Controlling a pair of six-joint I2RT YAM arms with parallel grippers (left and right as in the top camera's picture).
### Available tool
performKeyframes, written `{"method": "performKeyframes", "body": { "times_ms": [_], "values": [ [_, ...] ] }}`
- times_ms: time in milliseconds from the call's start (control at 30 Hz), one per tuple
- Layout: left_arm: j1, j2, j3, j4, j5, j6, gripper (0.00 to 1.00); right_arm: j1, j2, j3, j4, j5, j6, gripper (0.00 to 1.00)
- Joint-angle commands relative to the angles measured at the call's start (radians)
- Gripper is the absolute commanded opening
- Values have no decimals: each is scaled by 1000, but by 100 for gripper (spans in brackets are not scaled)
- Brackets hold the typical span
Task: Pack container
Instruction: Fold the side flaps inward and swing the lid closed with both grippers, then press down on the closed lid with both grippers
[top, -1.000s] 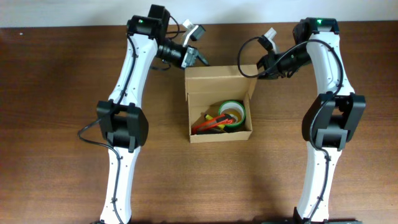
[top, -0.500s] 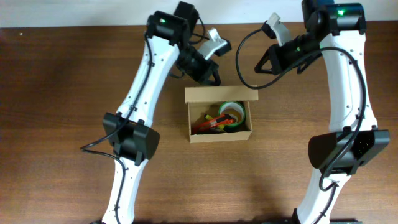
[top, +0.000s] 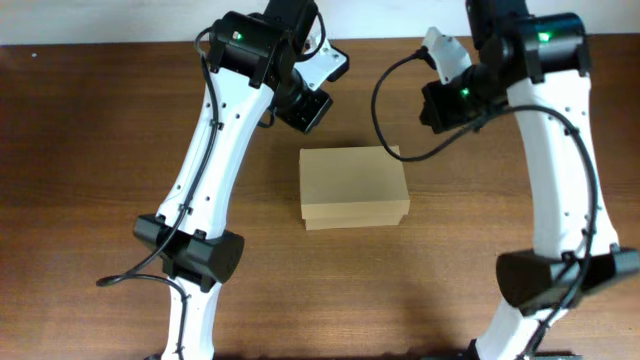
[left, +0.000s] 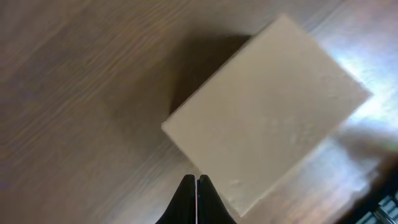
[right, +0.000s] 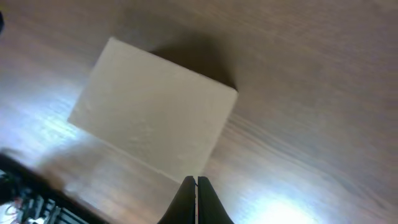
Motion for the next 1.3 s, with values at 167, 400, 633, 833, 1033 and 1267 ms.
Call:
{"method": "performKeyframes", "body": {
  "times_ms": [167,400,633,833,1033,1267],
  "values": [
    [9,-208,-392,150,-244,-106,2,4,-206,-469,178,123,70,4],
    [-45,-261,-621,267,-175,-147,2,5,-217,-696,309,80,76,4],
    [-65,-260,-676,306,-180,-158,2,64,-217,-713,347,71,61,4],
    [-65,-260,-774,346,-202,-158,2,72,-217,-749,343,70,61,4],
    [-65,-260,-845,376,-185,-171,2,123,-217,-798,361,70,65,4],
    [-65,-261,-846,388,-168,-173,2,124,-217,-798,358,70,64,4]
  ]
}}
